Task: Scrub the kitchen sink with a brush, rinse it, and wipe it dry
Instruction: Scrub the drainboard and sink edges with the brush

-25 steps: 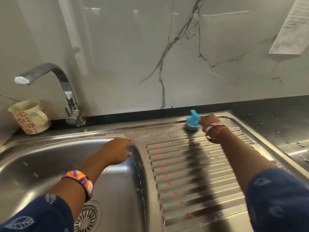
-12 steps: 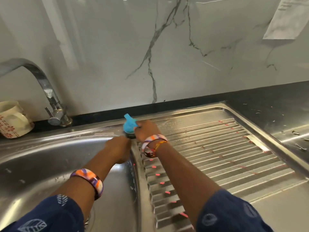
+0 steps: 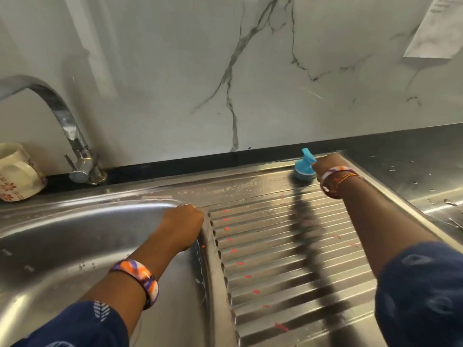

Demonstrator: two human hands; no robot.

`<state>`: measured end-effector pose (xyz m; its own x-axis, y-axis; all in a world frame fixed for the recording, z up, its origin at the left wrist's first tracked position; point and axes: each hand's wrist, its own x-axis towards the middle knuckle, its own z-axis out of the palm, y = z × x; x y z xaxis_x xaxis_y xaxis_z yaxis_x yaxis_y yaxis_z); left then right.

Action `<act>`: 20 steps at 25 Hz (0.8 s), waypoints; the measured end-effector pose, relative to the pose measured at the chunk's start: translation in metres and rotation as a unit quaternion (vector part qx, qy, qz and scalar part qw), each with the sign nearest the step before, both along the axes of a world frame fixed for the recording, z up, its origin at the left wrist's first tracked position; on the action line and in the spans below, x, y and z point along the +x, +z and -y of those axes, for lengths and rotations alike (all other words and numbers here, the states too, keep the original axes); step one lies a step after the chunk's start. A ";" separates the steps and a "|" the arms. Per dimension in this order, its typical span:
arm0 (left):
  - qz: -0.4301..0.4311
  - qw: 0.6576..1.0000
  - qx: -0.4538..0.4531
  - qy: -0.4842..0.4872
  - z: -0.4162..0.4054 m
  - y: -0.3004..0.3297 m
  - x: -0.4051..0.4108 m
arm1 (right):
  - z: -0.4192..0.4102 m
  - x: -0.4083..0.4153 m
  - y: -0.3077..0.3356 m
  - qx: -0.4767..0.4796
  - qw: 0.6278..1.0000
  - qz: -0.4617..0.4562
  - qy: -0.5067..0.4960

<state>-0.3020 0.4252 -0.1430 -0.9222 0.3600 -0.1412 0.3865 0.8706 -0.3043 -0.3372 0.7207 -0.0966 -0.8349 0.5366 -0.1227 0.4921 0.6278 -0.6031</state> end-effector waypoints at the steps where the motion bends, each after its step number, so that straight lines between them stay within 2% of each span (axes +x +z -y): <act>1: 0.001 1.000 -0.004 -0.004 0.000 -0.001 0.000 | 0.014 0.001 -0.001 0.021 1.000 -0.012 0.005; 2: 0.002 1.000 -0.011 -0.007 -0.001 -0.001 -0.001 | 0.036 0.002 -0.007 0.053 0.998 -0.032 0.026; 4: 0.012 1.000 -0.024 -0.009 -0.003 0.000 -0.005 | 0.097 0.005 -0.020 0.046 0.991 -0.071 0.101; 6: 0.014 0.999 -0.045 -0.017 -0.008 0.001 -0.008 | 0.159 0.006 -0.030 0.042 0.979 -0.086 0.178; 8: 0.027 0.998 -0.055 -0.034 -0.012 0.001 -0.010 | 0.197 0.009 -0.028 0.076 0.971 -0.083 0.213; 10: 0.034 0.997 -0.057 -0.040 -0.014 0.001 -0.011 | 0.196 0.009 -0.025 0.099 0.965 -0.074 0.230; 12: 0.019 0.998 -0.054 -0.025 -0.012 0.000 -0.008 | 0.160 0.010 -0.020 0.092 0.966 -0.069 0.230; 15: 0.017 1.000 -0.011 -0.002 0.000 -0.008 -0.006 | 0.068 0.005 -0.013 0.070 0.991 -0.043 0.108; 18: 0.026 0.998 0.059 0.022 0.010 -0.018 -0.005 | -0.006 0.003 -0.004 0.044 0.998 -0.014 -0.040; 20: 0.026 0.995 0.089 0.026 0.012 -0.018 -0.003 | -0.011 0.001 -0.002 -0.003 0.998 -0.025 -0.059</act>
